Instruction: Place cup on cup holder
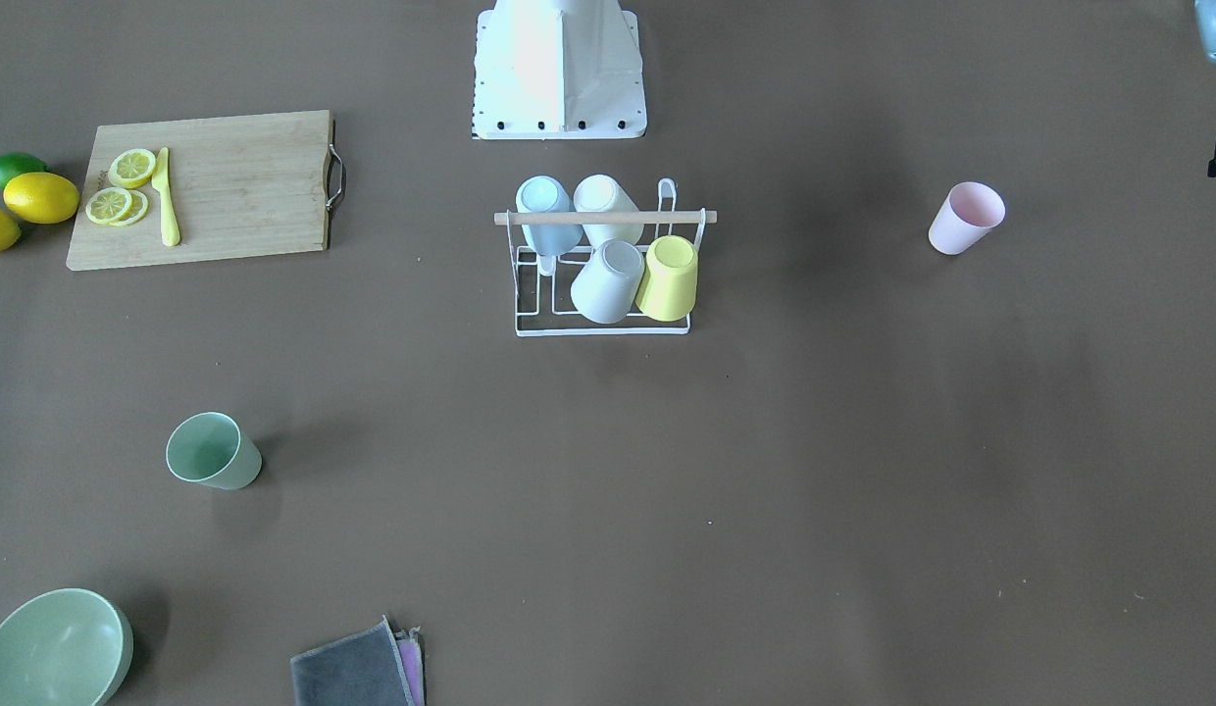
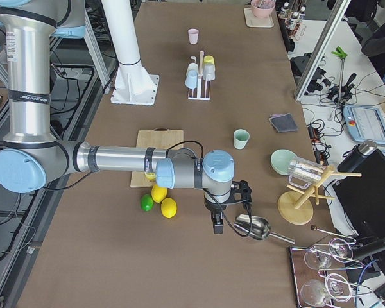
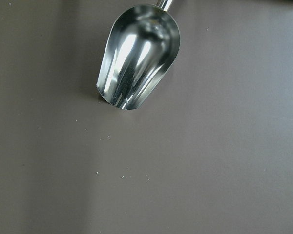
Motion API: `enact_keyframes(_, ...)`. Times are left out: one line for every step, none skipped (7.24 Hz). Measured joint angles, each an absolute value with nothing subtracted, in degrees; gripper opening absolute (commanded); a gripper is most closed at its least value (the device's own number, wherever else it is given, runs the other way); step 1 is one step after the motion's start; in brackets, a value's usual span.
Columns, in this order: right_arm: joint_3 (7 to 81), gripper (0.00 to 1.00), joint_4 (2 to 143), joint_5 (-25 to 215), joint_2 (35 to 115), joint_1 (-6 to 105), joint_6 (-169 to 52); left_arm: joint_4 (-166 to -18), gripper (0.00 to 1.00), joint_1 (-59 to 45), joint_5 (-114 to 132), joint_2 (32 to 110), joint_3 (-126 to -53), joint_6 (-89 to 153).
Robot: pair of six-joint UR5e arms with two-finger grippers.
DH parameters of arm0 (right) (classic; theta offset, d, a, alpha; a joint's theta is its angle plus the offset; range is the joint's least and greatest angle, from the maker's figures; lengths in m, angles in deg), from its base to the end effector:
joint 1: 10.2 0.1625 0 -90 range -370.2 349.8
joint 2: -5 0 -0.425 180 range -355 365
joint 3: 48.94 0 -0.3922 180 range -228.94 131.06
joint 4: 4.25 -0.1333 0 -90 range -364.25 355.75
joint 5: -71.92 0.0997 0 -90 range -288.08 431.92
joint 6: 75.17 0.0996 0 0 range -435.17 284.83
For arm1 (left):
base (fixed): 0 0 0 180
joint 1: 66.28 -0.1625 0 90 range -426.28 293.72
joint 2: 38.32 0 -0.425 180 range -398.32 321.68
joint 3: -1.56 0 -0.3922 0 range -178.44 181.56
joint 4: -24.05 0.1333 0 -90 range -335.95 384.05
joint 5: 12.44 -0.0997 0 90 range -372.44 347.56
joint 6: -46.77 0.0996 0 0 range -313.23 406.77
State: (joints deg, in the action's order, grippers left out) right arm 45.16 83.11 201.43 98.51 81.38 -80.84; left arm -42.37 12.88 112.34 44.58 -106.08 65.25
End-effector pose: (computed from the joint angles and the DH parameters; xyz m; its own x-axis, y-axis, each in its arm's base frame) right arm 0.0829 -0.4679 0.6538 0.7712 -0.1131 0.6265 0.0489 0.9917 0.1188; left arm 0.0023 -0.4188 0.6147 0.7300 0.3299 -0.5986 -0.4371 0.8986 -0.0378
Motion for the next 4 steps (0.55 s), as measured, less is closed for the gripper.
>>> enact_keyframes(45.2, 1.0, 83.1, 201.4, 98.4, 81.4, -80.8, -38.0, 0.98, 10.1, 110.2, 45.9, -107.0, 65.3)
enact_keyframes(45.4, 1.0, 83.2, 201.5, 98.4, 81.4, -80.7, -35.0, 0.98, 8.9, 109.4, 47.3, -107.5, 65.3)
enact_keyframes(45.6, 1.0, 83.2, 201.7, 98.2, 81.4, -80.7, -31.7, 0.98, 8.5, 109.2, 49.5, -107.9, 65.3)
enact_keyframes(45.8, 1.0, 83.2, 201.9, 98.0, 81.2, -80.7, -27.4, 0.98, 8.1, 109.1, 51.9, -107.9, 65.3)
